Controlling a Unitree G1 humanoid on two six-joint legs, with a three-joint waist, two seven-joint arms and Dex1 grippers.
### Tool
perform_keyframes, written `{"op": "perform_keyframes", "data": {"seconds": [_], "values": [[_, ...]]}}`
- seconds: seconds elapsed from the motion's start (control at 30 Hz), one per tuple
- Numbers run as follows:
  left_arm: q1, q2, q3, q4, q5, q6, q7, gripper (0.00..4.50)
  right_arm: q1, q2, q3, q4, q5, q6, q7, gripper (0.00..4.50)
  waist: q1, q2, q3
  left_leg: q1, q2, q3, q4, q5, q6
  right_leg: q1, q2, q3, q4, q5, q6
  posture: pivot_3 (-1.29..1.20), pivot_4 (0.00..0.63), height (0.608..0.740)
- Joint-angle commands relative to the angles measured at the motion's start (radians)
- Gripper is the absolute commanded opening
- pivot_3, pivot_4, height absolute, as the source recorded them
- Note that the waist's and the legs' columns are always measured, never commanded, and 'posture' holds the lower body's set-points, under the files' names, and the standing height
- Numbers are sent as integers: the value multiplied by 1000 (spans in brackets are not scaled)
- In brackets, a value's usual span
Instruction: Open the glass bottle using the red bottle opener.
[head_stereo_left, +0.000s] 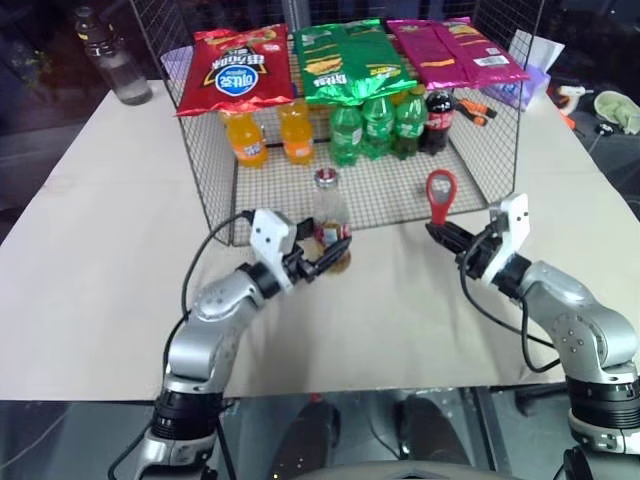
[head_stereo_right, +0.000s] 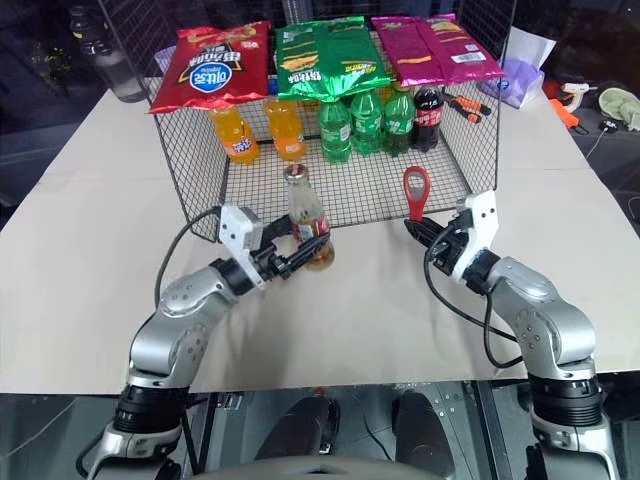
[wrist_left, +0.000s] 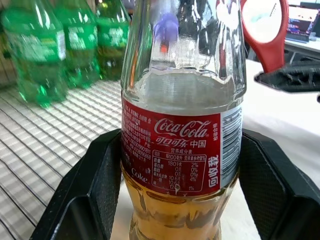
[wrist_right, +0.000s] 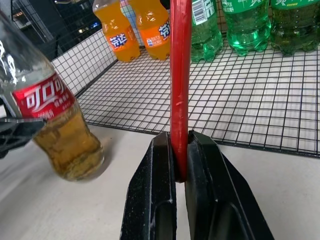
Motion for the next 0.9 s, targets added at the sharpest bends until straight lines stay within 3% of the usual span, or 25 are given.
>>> {"op": "perform_keyframes", "data": {"seconds": [0.03, 0.17, 0.23, 0.3, 0.9], "values": [[20, 0, 5, -22, 4, -79, -16, 2752, -5, -5, -10, -22, -1, -26, 12, 0, 0, 0, 0, 0, 0, 0, 0, 0, 0, 0, 0, 0, 0, 0, 0, 0, 150, 740], [40, 3, -4, -23, 23, -115, -22, 2752, 0, 0, -9, -30, -5, -25, 8, 0, 0, 0, 0, 0, 0, 0, 0, 0, 0, 0, 0, 0, 0, 0, 0, 0, 150, 740], [36, 2, -2, -17, 28, -124, -21, 3773, 1, 3, -7, -33, -5, -23, 7, 0, 1, 0, 0, 0, 0, 0, 0, 0, 0, 0, 0, 0, 0, 0, 0, 0, 150, 740], [35, 3, 0, -11, 34, -132, -21, 4428, 0, 5, -5, -34, -5, -22, 6, 0, 1, 0, 0, 0, 0, 0, 0, 0, 0, 0, 0, 0, 0, 0, 0, 0, 150, 740], [18, 2, 8, -66, -1, -144, -19, 4428, 5, 12, 28, -31, -19, -24, 14, 0, 1, 0, 0, 1, 0, 0, 0, 0, 0, 1, 0, 0, 0, 0, 0, 0, 150, 740]]}}
